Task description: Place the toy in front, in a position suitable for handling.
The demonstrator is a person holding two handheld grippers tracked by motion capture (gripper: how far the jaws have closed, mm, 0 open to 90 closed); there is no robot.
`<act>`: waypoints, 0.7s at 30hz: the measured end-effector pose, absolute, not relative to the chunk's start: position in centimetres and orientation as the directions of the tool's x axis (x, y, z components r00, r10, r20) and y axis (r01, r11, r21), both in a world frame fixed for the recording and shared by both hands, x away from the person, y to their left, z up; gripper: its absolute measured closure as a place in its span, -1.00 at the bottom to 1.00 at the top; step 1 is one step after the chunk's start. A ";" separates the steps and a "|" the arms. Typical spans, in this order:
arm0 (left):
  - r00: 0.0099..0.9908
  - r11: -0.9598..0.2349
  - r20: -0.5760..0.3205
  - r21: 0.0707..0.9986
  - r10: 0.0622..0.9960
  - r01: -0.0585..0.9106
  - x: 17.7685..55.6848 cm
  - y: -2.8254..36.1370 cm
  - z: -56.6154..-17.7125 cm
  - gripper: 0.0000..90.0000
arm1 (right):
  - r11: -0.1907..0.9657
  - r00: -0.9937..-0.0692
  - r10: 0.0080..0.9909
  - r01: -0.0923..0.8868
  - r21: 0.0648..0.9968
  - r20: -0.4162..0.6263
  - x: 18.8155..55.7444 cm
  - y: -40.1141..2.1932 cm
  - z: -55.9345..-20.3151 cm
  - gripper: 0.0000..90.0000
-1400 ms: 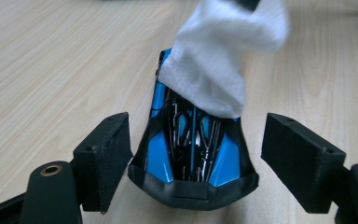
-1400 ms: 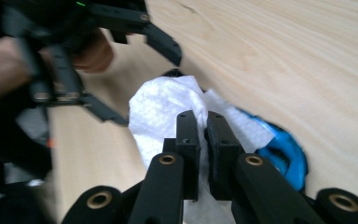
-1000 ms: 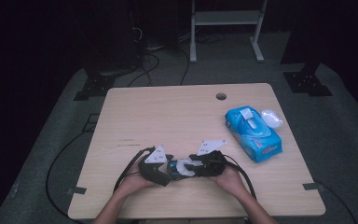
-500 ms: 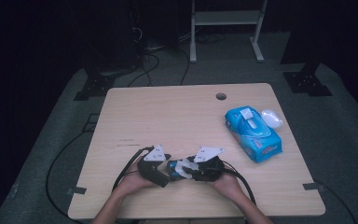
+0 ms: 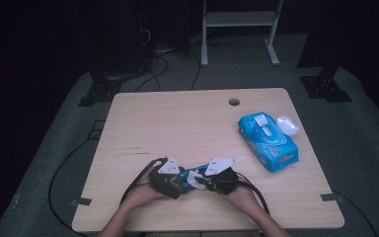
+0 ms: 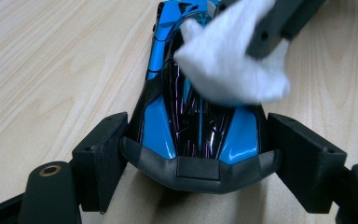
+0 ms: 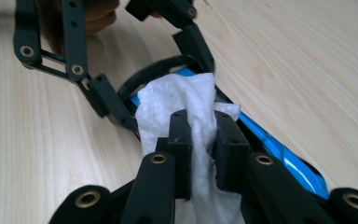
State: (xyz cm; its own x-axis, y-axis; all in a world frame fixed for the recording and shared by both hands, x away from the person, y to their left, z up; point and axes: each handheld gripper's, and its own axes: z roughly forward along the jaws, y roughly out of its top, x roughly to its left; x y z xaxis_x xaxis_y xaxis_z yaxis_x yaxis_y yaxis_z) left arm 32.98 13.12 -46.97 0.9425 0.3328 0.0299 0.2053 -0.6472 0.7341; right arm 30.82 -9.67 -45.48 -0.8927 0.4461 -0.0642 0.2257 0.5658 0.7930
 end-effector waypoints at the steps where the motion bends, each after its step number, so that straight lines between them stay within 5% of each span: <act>1: 0.942 -0.649 0.029 0.732 0.334 0.207 33.0 13.1 -46.9 -0.48 | 0.566 -0.893 0.446 0.226 0.793 -0.064 30.8 -9.7 -45.5 0.74; 10: 0.943 -0.657 0.055 0.730 0.330 0.188 32.9 12.5 -47.1 -0.48 | 0.515 -0.836 0.548 0.332 0.790 -0.006 31.9 -14.4 -45.9 0.77; 21: 0.941 -0.676 0.090 0.718 0.327 0.166 32.7 12.4 -47.2 -0.47 | 0.522 -0.846 0.533 0.324 0.789 -0.006 31.3 -13.5 -45.8 0.79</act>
State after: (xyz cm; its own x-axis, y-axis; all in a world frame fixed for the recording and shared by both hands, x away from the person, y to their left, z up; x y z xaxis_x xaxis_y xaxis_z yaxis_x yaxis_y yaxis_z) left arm 32.66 12.39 -47.20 0.9408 0.3268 0.0905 0.1659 -0.6762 0.7178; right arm 31.26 -13.51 -45.83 -0.8458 0.5334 -0.0059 0.3236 0.5218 0.7893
